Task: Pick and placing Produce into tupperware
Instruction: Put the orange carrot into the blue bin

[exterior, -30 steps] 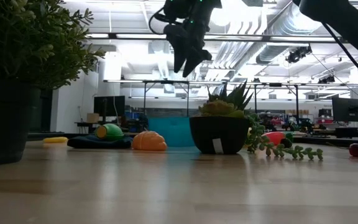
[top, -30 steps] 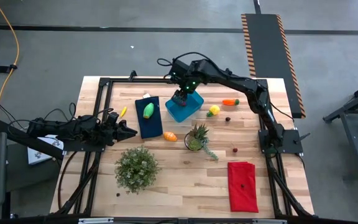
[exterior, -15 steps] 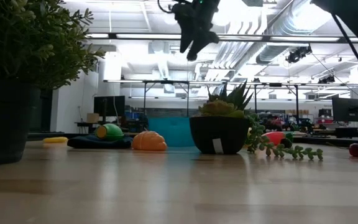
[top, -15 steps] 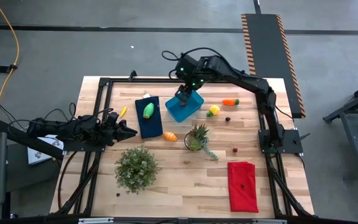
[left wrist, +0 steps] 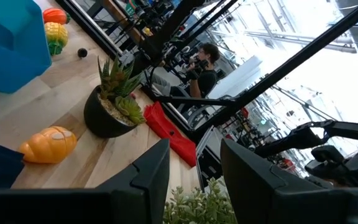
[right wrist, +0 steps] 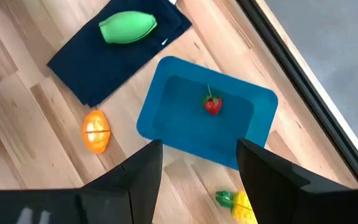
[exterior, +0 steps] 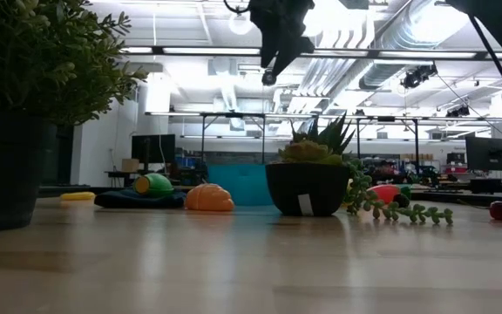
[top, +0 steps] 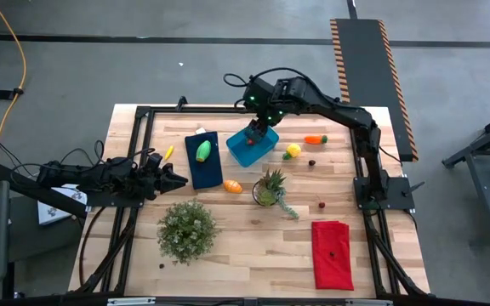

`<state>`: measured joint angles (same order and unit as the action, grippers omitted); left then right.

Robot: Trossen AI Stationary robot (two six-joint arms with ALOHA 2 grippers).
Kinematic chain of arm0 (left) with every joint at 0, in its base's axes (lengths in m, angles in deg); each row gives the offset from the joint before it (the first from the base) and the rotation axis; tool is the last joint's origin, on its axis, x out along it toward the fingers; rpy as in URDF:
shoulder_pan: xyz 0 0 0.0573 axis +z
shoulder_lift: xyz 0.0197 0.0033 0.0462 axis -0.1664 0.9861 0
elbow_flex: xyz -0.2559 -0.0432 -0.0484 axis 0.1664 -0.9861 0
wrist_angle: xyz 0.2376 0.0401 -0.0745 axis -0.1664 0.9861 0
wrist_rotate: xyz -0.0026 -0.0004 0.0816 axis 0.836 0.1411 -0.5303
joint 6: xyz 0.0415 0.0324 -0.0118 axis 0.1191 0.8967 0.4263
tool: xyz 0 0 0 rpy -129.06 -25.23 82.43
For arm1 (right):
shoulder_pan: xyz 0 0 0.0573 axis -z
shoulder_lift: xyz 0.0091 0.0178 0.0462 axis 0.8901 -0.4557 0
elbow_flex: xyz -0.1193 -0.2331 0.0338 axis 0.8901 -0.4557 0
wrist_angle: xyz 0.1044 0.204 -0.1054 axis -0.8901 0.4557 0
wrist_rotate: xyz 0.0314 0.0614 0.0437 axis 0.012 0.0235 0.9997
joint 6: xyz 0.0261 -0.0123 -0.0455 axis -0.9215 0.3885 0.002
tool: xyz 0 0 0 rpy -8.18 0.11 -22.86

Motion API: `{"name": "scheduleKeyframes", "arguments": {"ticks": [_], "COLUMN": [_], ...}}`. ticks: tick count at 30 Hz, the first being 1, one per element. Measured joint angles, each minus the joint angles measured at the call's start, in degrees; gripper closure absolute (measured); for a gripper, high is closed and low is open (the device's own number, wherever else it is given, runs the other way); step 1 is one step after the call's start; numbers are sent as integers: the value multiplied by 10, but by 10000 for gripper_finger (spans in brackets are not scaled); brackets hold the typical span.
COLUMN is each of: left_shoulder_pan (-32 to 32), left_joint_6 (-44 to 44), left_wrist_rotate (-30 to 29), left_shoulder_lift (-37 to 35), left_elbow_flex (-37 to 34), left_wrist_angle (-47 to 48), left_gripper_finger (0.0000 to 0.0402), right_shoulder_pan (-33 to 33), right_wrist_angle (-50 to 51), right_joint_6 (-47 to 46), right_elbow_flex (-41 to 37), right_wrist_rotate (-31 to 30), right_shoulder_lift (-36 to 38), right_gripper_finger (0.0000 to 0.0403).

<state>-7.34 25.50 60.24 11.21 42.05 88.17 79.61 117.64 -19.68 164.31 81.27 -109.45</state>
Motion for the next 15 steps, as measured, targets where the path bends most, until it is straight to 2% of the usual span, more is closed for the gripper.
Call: {"name": "scheduleKeyframes", "arguments": {"ticks": [6,15], "left_shoulder_pan": [0,0], "left_joint_6": [3,12], "left_wrist_rotate": [0,0], "left_shoulder_lift": [0,0], "left_elbow_flex": [0,0], "left_wrist_angle": [0,0], "left_gripper_finger": [270,270], "right_shoulder_pan": [-15,-14], "right_wrist_angle": [11,17], "right_joint_6": [4,0], "right_elbow_flex": [0,0], "right_wrist_rotate": [1,-20], "right_shoulder_lift": [13,78], "right_gripper_finger": [206,206]}}
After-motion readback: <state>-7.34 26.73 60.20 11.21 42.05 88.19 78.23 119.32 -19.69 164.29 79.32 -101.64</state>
